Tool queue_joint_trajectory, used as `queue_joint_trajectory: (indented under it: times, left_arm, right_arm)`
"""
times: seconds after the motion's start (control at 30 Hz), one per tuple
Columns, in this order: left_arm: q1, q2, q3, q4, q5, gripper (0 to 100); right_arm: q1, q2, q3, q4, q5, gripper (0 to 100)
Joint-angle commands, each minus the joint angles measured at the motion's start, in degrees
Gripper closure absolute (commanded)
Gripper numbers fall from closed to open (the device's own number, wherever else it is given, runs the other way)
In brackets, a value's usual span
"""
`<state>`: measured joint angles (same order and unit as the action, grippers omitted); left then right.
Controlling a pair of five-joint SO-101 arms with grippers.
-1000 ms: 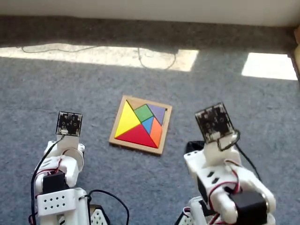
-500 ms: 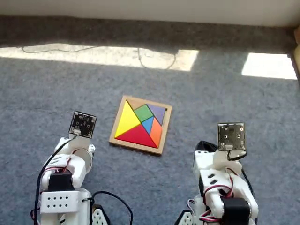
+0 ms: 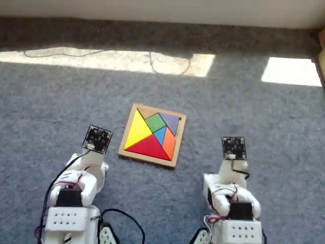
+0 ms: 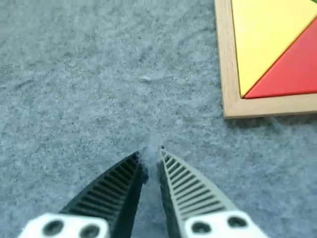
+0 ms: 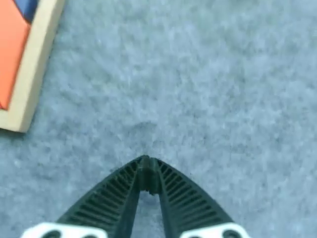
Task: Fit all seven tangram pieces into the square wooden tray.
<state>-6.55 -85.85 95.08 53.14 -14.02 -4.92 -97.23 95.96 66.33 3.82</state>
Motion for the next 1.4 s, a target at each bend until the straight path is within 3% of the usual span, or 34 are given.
queue_joint_trajectory:
  times: [0.0,0.2,0.37,1.37]
  left_arm:
    - [1.0,-0.5,2.2,-4.2,0.3,95]
    - [0.6,-0.1,2.7,-6.6,0.3,95]
    - [0.5,-0.5,2.7,-1.9,0.3,95]
    - [0.7,-0.5,2.7,-2.1,0.3,95]
  right_arm:
    - [0.5,0.0,7.7,-4.7,-0.2,99.3]
    - [1.7,0.0,8.0,-5.0,-0.2,99.3]
    - [1.6,0.0,8.0,-5.0,-0.2,99.3]
    - [1.6,0.0,8.0,-5.0,-0.2,99.3]
